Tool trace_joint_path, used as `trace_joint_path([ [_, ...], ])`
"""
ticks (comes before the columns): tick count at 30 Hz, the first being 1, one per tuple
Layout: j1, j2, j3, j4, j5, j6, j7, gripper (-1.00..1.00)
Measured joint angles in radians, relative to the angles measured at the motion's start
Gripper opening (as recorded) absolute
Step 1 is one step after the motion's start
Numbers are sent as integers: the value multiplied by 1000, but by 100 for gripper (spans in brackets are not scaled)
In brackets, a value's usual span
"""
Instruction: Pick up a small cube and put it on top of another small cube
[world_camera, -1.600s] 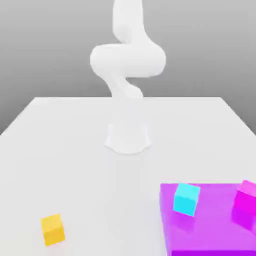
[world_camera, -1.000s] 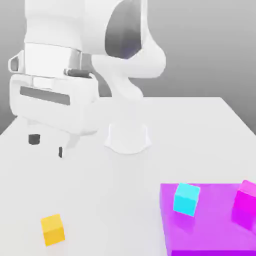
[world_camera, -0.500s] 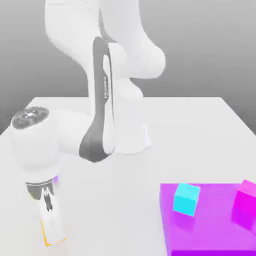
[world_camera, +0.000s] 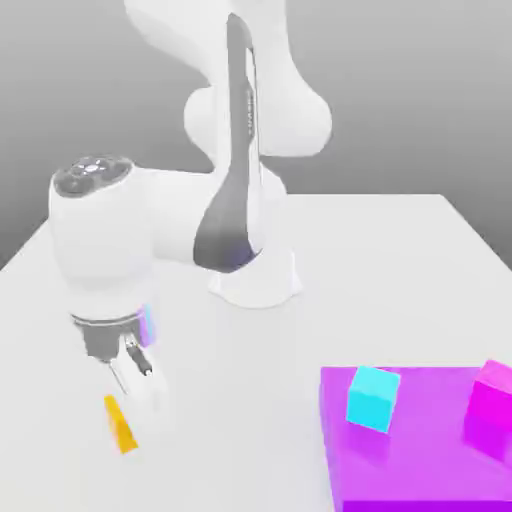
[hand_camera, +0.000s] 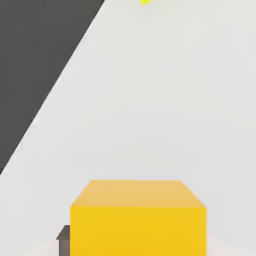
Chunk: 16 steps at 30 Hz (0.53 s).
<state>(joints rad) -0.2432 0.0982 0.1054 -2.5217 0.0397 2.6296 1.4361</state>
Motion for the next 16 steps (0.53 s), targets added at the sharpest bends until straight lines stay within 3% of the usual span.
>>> trace_joint_path([
  [4, 210, -145, 93, -37, 24, -105, -79, -100],
  [7, 291, -233, 147, -65, 29, -170, -125, -100],
  [12, 306, -126, 169, -99, -29, -36, -95, -100],
  [13, 310, -105, 165, -103, -38, -11, -89, 100],
  [16, 309, -105, 164, -103, -38, -11, -89, 100],
])
